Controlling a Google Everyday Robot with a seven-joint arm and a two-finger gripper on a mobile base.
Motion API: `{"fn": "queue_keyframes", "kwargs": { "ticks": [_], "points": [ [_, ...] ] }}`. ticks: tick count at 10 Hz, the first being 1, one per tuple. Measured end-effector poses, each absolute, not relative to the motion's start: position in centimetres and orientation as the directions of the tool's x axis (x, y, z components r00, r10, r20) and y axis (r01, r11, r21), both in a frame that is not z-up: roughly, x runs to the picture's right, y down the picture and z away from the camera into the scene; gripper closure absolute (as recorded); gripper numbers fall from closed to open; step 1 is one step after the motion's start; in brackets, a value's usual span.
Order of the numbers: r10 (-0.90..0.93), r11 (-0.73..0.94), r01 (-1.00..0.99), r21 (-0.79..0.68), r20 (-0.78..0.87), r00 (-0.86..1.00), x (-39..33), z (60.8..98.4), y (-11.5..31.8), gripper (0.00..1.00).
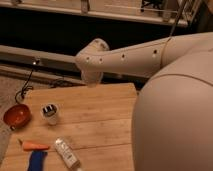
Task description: Move the arm in a circular motion
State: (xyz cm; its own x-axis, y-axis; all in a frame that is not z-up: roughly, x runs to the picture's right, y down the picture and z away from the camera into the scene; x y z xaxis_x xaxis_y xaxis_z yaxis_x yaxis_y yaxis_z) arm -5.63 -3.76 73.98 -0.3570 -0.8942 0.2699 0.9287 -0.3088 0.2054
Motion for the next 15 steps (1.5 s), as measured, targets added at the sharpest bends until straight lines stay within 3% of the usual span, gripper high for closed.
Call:
{"fn": "queue_keyframes", "kwargs": {
  "ticks": [3,7,9,12,15],
  "points": [
    [-0.91,-0.207,0.975,0.077,0.352,-0.221,3.7,76.2,-2.0,1.0],
    [-0.869,-0.087,0.995,-0.052,0.493,-0.05,13.3,74.8,5.7,1.0],
    [-0.847,-0.09,0.996,0.001,0.526,-0.077,12.4,72.9,8.8,1.0],
    [-0.779,-0.193,0.961,0.196,0.565,-0.272,6.2,68.0,14.9,1.0],
    [-0.737,-0.32,0.877,0.357,0.488,-0.468,-1.4,65.2,15.6,1.0]
  ]
}}
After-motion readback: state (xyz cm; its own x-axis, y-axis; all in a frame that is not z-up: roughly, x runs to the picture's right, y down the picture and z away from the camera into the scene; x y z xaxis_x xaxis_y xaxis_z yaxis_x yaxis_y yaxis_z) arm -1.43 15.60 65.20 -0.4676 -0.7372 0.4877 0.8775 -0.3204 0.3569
